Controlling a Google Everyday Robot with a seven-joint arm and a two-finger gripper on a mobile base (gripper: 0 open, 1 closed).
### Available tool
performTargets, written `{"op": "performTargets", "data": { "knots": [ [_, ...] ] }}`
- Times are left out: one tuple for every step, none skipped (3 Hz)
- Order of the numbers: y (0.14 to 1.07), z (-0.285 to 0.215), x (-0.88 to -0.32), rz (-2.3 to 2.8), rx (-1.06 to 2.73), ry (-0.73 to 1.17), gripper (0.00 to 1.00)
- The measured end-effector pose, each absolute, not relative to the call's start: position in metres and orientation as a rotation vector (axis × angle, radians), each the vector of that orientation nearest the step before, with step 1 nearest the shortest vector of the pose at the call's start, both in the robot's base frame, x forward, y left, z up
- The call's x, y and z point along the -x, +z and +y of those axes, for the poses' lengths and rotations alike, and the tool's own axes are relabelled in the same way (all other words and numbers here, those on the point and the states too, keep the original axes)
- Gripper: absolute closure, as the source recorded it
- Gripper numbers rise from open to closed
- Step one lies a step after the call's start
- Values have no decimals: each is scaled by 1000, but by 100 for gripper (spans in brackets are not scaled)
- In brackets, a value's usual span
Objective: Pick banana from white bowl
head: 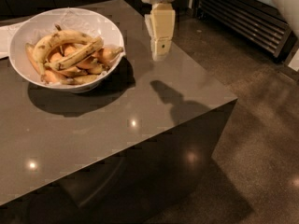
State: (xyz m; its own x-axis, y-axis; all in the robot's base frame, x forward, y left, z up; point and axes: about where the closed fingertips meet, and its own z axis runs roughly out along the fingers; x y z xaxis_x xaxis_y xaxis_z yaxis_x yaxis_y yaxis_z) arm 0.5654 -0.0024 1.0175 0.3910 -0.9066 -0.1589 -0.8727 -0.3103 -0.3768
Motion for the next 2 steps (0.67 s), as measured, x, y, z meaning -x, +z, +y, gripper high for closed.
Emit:
{"op": "performTargets", "data": {
  "knots": [
    [1018, -1, -567, 1515, 2244, -93, 0],
    [1018, 25, -577, 1436, 2275, -30, 0]
  ]
}}
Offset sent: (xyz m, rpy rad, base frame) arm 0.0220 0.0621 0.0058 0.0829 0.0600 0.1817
